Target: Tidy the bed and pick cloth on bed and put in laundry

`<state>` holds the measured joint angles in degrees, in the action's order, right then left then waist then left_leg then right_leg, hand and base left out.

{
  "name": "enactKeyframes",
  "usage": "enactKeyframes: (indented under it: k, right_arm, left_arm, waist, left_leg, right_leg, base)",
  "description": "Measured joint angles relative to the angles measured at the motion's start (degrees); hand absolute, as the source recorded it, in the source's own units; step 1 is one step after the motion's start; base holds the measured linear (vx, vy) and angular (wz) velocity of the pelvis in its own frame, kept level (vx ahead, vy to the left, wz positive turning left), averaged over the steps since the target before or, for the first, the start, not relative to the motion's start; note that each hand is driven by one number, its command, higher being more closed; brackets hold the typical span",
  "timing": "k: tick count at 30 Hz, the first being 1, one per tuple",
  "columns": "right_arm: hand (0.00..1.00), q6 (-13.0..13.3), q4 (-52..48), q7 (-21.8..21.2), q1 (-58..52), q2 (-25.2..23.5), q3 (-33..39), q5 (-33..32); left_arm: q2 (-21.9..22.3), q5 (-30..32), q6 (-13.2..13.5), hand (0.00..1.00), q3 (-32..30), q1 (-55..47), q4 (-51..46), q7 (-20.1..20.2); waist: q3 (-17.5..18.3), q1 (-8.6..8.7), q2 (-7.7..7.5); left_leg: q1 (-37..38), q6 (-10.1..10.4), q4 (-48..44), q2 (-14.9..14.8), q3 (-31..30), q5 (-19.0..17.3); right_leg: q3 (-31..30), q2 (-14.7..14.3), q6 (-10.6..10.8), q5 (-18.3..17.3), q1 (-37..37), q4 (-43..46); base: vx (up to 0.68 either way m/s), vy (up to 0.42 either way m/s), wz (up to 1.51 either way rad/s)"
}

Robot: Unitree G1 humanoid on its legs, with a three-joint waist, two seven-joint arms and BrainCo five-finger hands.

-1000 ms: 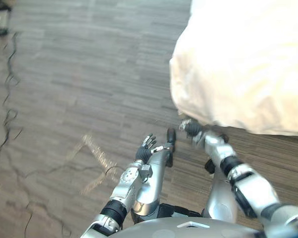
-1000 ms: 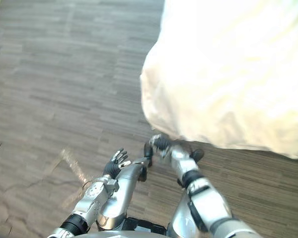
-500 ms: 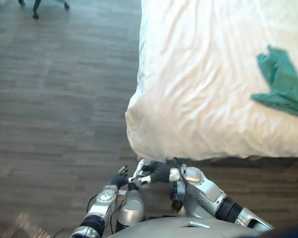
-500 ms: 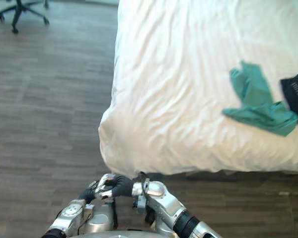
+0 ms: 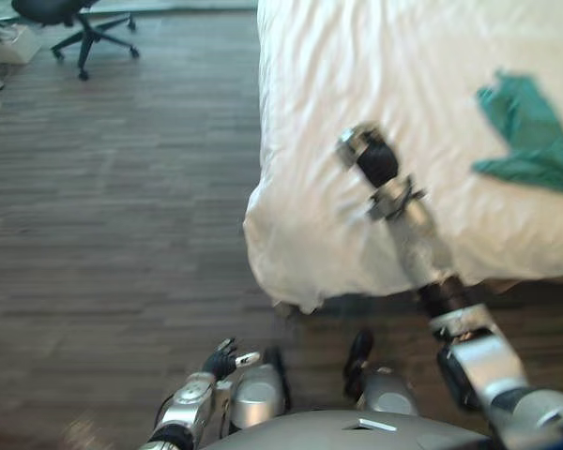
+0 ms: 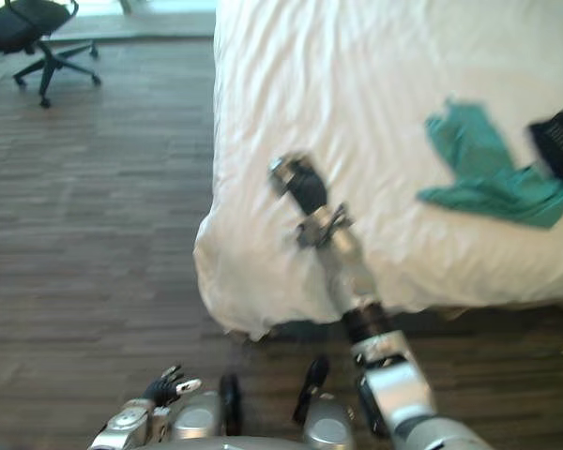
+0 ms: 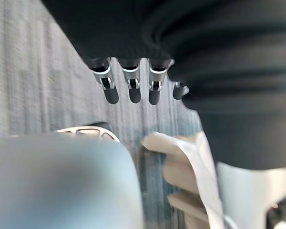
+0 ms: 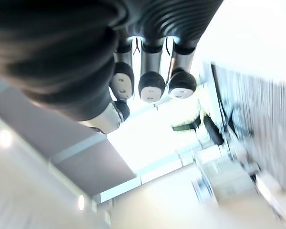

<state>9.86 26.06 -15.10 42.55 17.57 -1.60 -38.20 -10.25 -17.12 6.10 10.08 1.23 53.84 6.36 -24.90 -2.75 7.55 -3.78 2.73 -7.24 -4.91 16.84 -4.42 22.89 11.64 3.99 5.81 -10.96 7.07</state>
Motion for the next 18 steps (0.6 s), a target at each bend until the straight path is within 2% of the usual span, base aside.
enactKeyframes:
  k: [1, 4, 7, 11, 13, 16, 17, 18]
  right_arm:
    - [1.0, -0.1, 3.7, 1.3, 1.2, 2.6, 2.0, 0.0]
    - [1.0, -0.8, 12.3, 4.4, 0.3, 6.0, 6.6, -1.2]
    - [1.0, -0.3, 11.6, 4.9, -0.3, 6.2, 8.1, -3.4]
    - [1.0, 0.1, 10.6, 6.0, -3.6, 5.7, 11.4, -4.5]
    - [1.0, 1.0, 9.1, 6.3, -6.1, 5.1, 13.8, -5.1]
    - [1.0, 3.3, 6.2, 7.1, -12.0, 3.0, 18.6, -5.4]
    - [1.0, 4.0, 6.2, 10.7, -16.2, 1.8, 22.2, -5.4]
    - [1.0, 4.3, 6.6, 12.5, -18.3, 1.3, 24.2, -5.5]
  left_arm:
    - [0.5, -0.8, 0.6, 0.0, 1.0, 0.5, -0.9, 0.1]
    - [0.9, -2.9, 1.2, 0.0, 2.8, 1.3, -1.0, 0.8]
    - [1.6, -3.7, 0.9, 0.0, 3.6, 1.4, -2.0, 1.4]
    - [2.3, -3.6, 0.7, 0.0, 4.1, 1.5, -4.6, 2.4]
    - [2.3, -3.6, 0.6, 0.0, 4.0, 1.3, -5.4, 2.4]
    - [2.4, -3.6, 0.3, 0.0, 3.2, 0.3, -5.8, 2.4]
    - [2.4, -3.4, 0.0, 0.0, 2.0, -0.6, -6.6, 2.3]
    - [2.4, -3.3, -0.2, 0.0, 1.4, -1.0, -7.2, 2.2]
  waist:
    - [-1.3, 0.37, 1.72]
    - [-2.7, 0.49, 3.1]
    - [-3.1, 2.18, 3.28]
    - [-3.1, 2.66, 3.28]
    - [-3.1, 2.92, 3.28]
    - [-3.1, 4.5, 2.92]
    - [-3.0, 5.5, 2.33]
    - [-2.9, 5.54, 2.06]
  left_leg:
    - [-2.3, -0.4, 0.4, 0.5, -0.1, 1.0]
    - [-4.7, -0.7, 1.6, 1.0, 0.2, 2.3]
    - [-4.7, -0.7, 1.9, 1.0, 1.3, 2.4]
    - [-4.0, -0.7, 1.8, 1.4, 2.0, 1.7]
    - [-3.8, -0.8, 1.6, 1.6, 2.3, 1.4]
    - [-2.8, -0.8, 0.9, 1.7, 3.2, 0.2]
    - [-2.3, -0.8, 1.0, 1.7, 3.6, -0.1]
    - [-2.1, -0.8, 1.0, 1.3, 4.0, -0.3]
  right_leg:
    - [0.0, 0.5, -0.2, 0.4, -2.3, 0.1]
    - [-0.6, 0.3, -0.9, 1.4, -5.7, 0.0]
    - [-2.1, 0.2, -0.6, 1.8, -6.8, 0.2]
    - [-3.5, 0.2, -0.6, 1.7, -6.7, 0.1]
    - [-4.3, 0.2, -0.6, 1.5, -6.6, 0.1]
    - [-5.4, 0.1, -0.4, 1.2, -5.8, -0.1]
    - [-6.0, 0.0, -0.2, 1.2, -5.4, -0.4]
    - [-6.4, -0.3, -0.2, 1.2, -5.4, -0.6]
  base:
    - [-0.19, 0.024, 0.15]
    - [-0.03, -0.006, -0.03]
    - [0.06, -0.029, -0.2]
    - [0.04, 0.009, -0.12]
    - [0.02, 0.016, -0.1]
    - [0.04, 0.02, -0.16]
    - [0.05, 0.015, -0.16]
    - [0.06, -0.002, -0.24]
